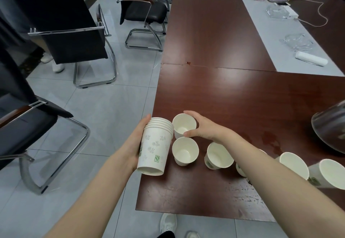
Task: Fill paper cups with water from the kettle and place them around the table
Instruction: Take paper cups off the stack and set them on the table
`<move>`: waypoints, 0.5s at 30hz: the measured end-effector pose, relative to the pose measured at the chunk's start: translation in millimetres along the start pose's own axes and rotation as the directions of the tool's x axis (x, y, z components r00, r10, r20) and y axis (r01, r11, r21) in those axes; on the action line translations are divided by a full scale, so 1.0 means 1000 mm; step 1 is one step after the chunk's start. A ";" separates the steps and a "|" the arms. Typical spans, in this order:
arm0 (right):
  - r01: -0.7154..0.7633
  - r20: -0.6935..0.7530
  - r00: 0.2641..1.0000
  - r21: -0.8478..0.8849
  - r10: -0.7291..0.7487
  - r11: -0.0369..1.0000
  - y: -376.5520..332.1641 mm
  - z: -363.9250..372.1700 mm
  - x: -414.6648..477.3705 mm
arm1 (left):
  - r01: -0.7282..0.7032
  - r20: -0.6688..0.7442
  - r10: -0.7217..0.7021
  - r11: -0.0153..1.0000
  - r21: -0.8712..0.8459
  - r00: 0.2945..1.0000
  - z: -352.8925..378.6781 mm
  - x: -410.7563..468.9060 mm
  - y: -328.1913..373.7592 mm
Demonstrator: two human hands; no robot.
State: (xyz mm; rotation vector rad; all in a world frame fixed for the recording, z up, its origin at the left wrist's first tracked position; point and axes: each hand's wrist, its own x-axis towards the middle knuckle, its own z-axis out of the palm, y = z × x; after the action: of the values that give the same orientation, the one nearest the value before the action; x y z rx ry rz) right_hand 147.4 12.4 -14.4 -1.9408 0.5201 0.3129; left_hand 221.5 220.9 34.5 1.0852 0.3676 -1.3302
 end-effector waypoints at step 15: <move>0.217 -0.276 0.947 0.175 -0.163 0.960 -0.041 -0.015 -0.034 | -0.077 0.054 0.072 0.992 0.097 0.996 0.024 0.002 0.000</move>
State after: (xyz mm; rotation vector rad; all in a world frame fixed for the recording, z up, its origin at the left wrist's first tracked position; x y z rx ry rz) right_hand 137.3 20.9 39.4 -1.8229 0.5062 -0.1181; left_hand 214.0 200.7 44.8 1.1349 0.2238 -1.3178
